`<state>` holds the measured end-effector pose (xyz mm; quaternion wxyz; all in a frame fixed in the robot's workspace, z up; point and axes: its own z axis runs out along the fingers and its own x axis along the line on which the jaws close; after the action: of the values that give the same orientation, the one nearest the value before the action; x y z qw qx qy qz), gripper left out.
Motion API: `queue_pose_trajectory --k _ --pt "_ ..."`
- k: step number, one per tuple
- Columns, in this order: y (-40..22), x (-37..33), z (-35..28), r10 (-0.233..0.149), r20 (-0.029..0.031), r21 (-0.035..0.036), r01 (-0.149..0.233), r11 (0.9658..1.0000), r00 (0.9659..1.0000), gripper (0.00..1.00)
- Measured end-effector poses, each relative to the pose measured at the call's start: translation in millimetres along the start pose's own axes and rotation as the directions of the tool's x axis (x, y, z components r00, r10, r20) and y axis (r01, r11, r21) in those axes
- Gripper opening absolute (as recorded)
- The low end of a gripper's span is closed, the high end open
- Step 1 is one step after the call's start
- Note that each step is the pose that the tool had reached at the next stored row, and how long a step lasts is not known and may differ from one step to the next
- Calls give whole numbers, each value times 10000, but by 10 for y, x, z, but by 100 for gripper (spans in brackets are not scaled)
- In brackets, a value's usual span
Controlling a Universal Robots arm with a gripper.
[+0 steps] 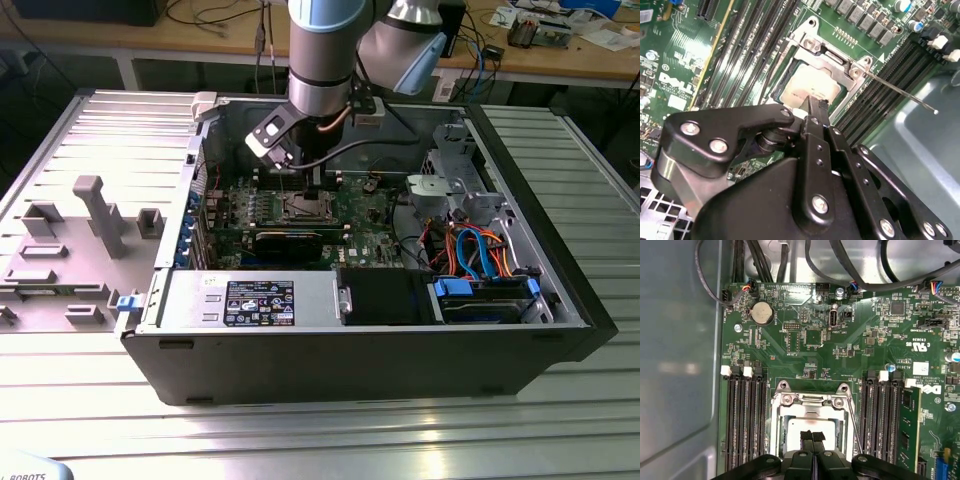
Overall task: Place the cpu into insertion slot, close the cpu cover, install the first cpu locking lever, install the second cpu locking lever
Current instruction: 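Install the first cpu locking lever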
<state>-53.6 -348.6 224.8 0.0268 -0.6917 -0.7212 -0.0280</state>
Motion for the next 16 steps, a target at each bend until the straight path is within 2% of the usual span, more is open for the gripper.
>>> queue_pose_trajectory --k 4,16 --pt "-1 0 -1 1 20 1 -1 10000 10000 11" --pt "0 1 -14 1 22 2 -1 10000 10000 11"
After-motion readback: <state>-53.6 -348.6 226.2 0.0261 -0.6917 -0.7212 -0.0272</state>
